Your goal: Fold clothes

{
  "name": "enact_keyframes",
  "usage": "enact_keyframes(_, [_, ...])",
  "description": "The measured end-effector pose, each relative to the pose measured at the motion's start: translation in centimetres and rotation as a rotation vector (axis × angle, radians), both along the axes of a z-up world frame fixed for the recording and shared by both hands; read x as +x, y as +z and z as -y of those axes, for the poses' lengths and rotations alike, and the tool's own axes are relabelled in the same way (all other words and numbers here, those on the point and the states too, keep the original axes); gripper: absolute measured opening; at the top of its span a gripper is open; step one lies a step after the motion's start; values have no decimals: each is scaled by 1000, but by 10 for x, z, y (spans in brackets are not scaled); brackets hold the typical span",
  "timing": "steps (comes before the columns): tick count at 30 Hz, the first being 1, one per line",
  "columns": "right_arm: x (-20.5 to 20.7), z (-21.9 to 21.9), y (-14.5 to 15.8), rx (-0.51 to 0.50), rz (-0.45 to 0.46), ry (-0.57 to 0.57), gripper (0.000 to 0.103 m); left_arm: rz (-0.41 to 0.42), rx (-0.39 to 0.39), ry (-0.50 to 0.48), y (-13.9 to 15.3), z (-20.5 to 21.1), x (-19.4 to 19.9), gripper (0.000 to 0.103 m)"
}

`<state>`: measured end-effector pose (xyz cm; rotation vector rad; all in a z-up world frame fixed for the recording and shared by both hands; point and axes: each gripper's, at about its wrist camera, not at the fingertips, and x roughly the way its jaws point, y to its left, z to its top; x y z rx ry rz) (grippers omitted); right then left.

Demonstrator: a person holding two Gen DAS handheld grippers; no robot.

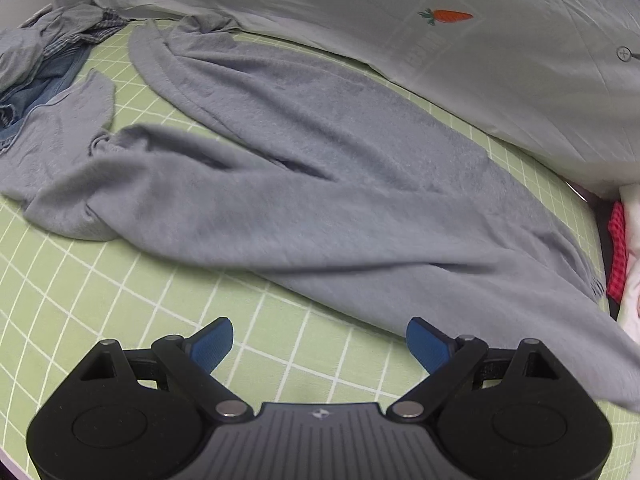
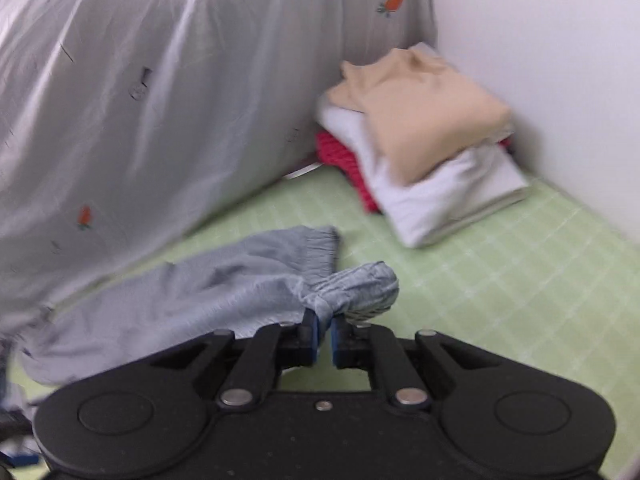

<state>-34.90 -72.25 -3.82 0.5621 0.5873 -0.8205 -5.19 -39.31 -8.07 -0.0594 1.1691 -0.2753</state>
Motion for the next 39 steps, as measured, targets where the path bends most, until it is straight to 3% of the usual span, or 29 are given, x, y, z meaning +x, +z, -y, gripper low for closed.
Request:
enact_keyframes(4, [-22, 22, -68, 154, -221, -115, 8, -18, -10, -2, -3, -2, -3, 94])
enact_keyframes(5, [-30, 22, -74, 205, -194, -142, 10, -11, -15, -10, 0, -2, -7, 94])
enact_keyframes(7, [-34, 12, -67, 177, -167, -143, 26, 5, -19, -23, 4, -3, -14, 94])
enact_keyframes(8, [-35, 7, -64, 160, -154, -143, 49, 12, -17, -27, 6, -4, -18, 94])
enact_keyframes(9, [-32, 0, -61, 125, -161, -132, 64, 14, -14, -29, 7, -5, -22, 94])
enact_keyframes(11, [-27, -9, -58, 103, -146, -97, 69, 10, -11, -33, 7, -9, -29, 94])
enact_keyframes(14, [-20, -32, -57, 96, -136, -30, 91, 8, -1, -37, 10, -21, -41, 94])
enact_keyframes(17, [-13, -54, -56, 88, -128, 37, 101, 13, 19, -35, 16, -39, -53, 94])
enact_keyframes(22, [-1, -93, -55, 75, -112, 149, 103, 11, 35, 21, 22, -85, -54, 94])
enact_keyframes(27, [20, -138, -52, 46, -119, 178, 103, 19, 43, 24, 26, -132, -38, 94])
enact_keyframes(32, [55, -187, -53, 39, -127, 145, 103, 22, 44, 35, 28, -190, -7, 94])
enact_keyframes(39, [123, -260, -57, 16, -123, 183, 103, 39, 34, 80, 29, -273, 58, 94])
